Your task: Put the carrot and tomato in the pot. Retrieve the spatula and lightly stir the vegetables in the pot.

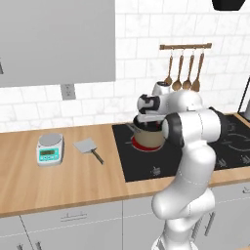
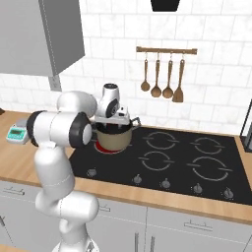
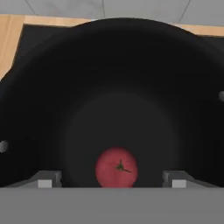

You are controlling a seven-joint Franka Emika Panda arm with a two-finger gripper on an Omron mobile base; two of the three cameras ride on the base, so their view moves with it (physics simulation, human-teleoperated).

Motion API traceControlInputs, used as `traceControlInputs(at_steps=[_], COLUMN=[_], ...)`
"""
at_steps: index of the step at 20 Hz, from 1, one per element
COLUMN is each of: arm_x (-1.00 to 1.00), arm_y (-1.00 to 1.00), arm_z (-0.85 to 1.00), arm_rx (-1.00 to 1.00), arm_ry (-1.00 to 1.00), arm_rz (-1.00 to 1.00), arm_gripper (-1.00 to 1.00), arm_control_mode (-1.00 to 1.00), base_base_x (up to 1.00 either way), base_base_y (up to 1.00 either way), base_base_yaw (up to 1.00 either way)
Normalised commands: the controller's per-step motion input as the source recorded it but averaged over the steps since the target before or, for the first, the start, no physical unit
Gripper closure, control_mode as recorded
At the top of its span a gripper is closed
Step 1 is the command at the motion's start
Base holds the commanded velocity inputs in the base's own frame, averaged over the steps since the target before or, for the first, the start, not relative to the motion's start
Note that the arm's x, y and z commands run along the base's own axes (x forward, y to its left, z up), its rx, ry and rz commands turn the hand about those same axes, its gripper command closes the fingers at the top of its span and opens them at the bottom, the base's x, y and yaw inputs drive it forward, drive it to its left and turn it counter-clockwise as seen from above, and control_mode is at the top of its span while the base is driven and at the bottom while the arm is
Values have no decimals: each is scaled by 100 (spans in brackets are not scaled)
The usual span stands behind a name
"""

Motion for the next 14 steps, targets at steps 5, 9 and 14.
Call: traceControlInputs(at_steps=[5,9,14], arm_x=[-9,-92,-100], arm_y=[0,-2,-13], arm_z=[58,98,80], arm_rx=[0,0,0], arm_ry=[-4,-12,-4], arm_rz=[0,-1,-8], arm_gripper=[-100,-100,-100], arm_control_mode=[-100,-100,-100], base_base_x=[0,0,0], base_base_y=[0,0,0], base_base_yaw=[0,0,0])
